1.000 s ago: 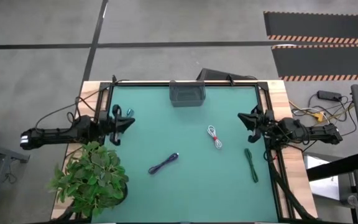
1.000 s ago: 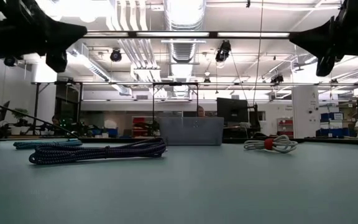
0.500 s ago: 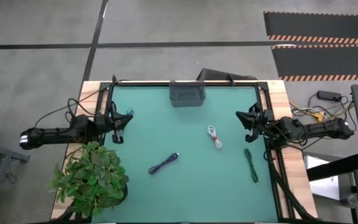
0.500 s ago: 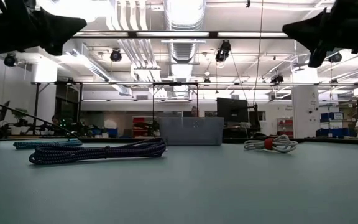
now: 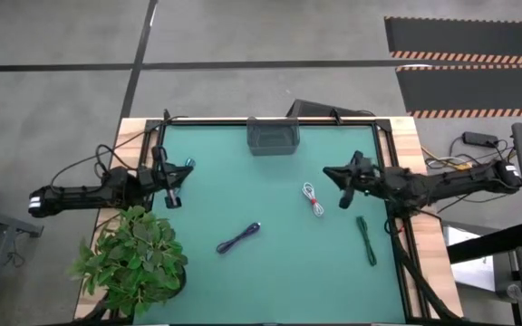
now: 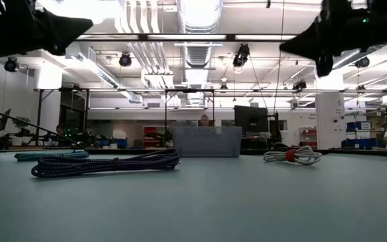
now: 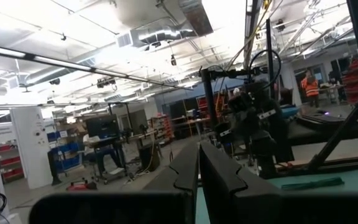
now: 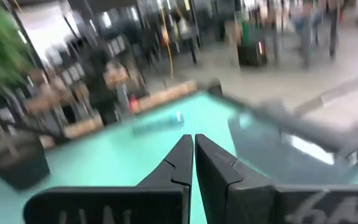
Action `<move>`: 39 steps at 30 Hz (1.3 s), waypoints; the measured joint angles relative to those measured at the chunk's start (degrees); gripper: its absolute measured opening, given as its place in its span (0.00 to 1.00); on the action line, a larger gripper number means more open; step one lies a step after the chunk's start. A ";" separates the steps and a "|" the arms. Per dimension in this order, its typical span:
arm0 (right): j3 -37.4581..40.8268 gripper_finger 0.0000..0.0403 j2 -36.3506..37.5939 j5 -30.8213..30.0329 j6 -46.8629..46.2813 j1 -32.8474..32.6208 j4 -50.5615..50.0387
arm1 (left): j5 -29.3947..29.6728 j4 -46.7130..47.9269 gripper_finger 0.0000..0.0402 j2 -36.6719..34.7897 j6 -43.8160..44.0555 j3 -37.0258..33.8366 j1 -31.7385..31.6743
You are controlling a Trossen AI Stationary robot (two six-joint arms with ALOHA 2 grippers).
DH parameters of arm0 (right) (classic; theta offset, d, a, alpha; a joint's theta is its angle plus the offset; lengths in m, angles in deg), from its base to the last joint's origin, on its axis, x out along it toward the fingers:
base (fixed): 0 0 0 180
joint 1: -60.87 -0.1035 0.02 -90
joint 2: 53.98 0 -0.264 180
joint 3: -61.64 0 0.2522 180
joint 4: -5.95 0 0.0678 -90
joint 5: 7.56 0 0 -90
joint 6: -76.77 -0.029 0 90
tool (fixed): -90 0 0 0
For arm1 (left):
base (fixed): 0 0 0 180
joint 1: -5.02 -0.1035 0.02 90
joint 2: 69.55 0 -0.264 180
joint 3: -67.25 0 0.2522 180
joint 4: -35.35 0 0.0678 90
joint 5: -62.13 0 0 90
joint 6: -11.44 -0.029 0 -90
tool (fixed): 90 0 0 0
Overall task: Pick and place USB-C Cables
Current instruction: Put the white charger cable into the black container
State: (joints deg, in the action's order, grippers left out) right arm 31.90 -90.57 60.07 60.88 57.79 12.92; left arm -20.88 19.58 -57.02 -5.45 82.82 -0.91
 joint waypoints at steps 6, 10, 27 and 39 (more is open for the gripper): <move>-8.21 0.02 -5.54 0.11 -5.89 -0.03 -16.66 | 0.00 0.03 0.00 0.71 0.00 -0.01 0.00; -14.75 0.02 -9.67 0.23 -11.34 -0.03 -31.90 | 0.00 -0.03 0.00 0.59 0.05 0.02 0.00; -31.44 0.03 -26.20 12.53 -36.03 -0.03 -66.50 | 0.81 0.02 0.00 1.32 3.04 0.02 0.00; -37.43 0.35 -37.70 13.24 -35.61 -0.01 -66.49 | 5.49 -0.46 0.00 1.27 3.04 0.32 0.00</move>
State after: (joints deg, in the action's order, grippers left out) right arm -5.53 -128.26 73.31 25.27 57.79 -53.57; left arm -15.40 19.12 -55.76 -2.41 83.14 -0.91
